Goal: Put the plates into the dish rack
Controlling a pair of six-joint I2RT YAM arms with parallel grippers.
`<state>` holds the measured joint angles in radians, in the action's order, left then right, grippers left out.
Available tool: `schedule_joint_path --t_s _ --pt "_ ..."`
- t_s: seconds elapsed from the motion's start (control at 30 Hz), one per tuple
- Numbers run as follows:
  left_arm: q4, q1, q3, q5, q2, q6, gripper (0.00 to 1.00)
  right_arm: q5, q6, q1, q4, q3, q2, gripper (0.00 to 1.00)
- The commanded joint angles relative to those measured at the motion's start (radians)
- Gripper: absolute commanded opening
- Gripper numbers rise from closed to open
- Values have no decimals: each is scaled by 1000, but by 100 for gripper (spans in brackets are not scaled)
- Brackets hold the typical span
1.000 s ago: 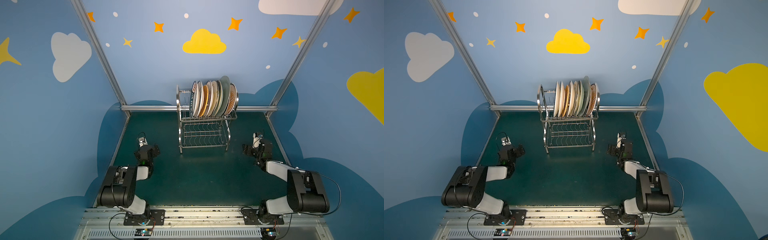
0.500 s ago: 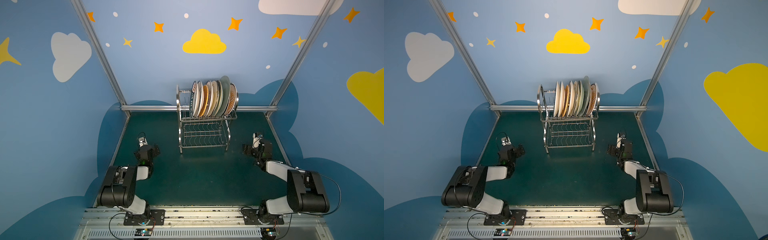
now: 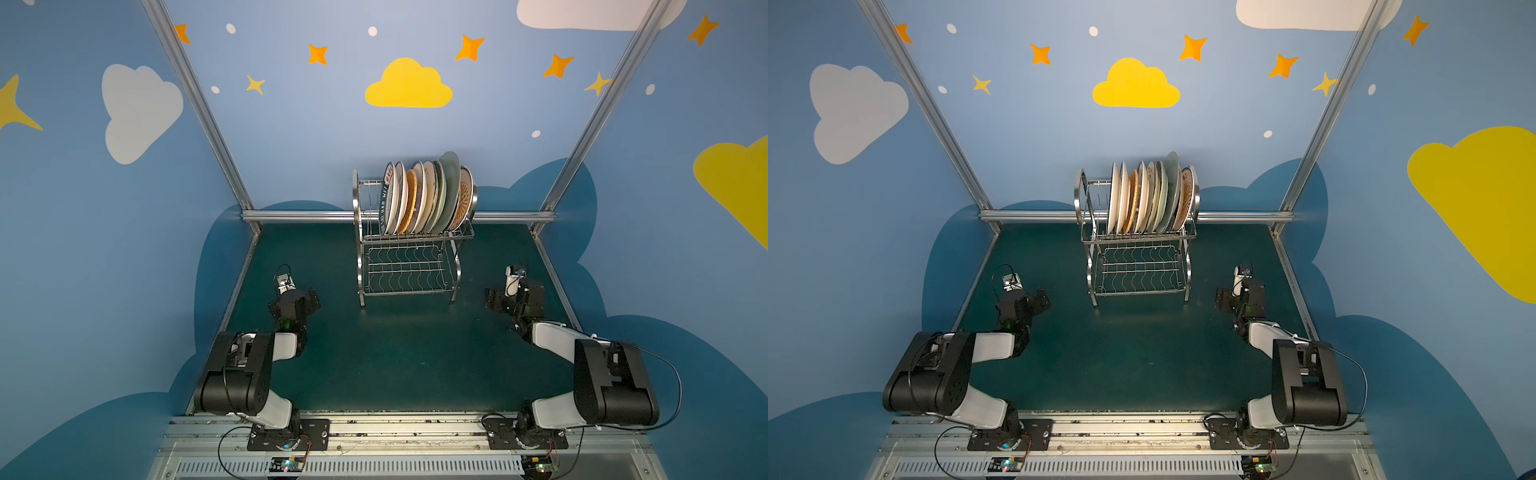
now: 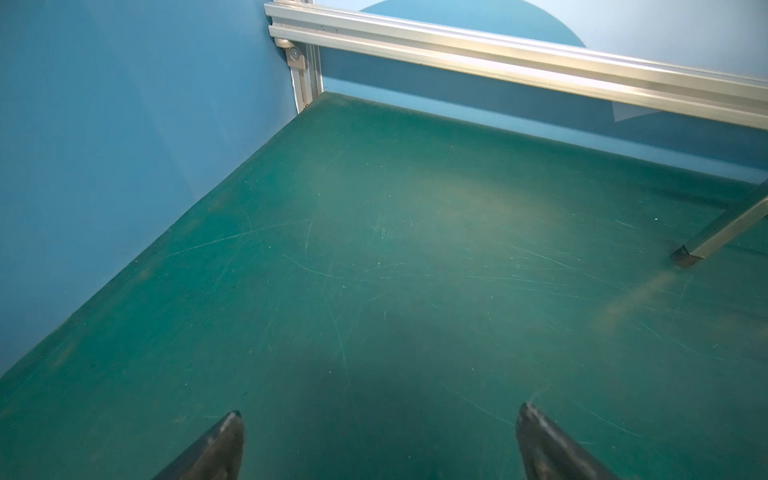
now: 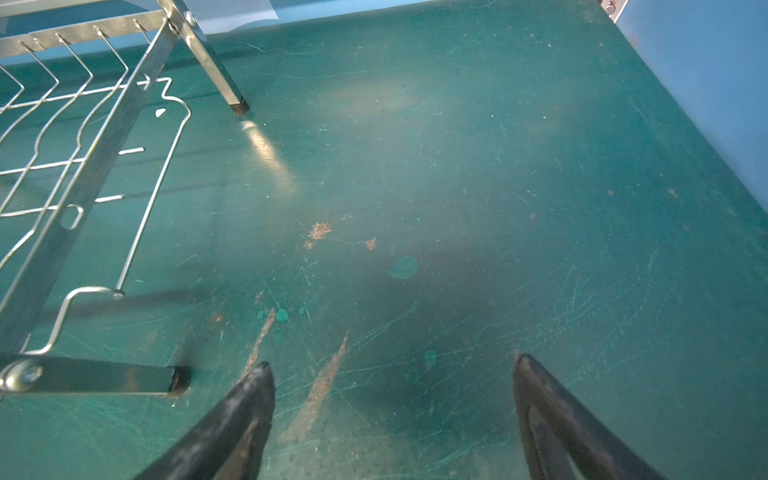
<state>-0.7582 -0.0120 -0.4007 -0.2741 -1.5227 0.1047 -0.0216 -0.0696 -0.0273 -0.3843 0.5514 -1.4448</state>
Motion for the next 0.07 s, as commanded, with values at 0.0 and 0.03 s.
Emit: schedule_joint_path --t_s 0.0,0.03 --pt "7 -3 -12 -3 8 -14 100 7 6 0 9 10 -8 88" --pt "6 -4 -11 -1 9 -17 100 8 7 0 9 8 -6 88"
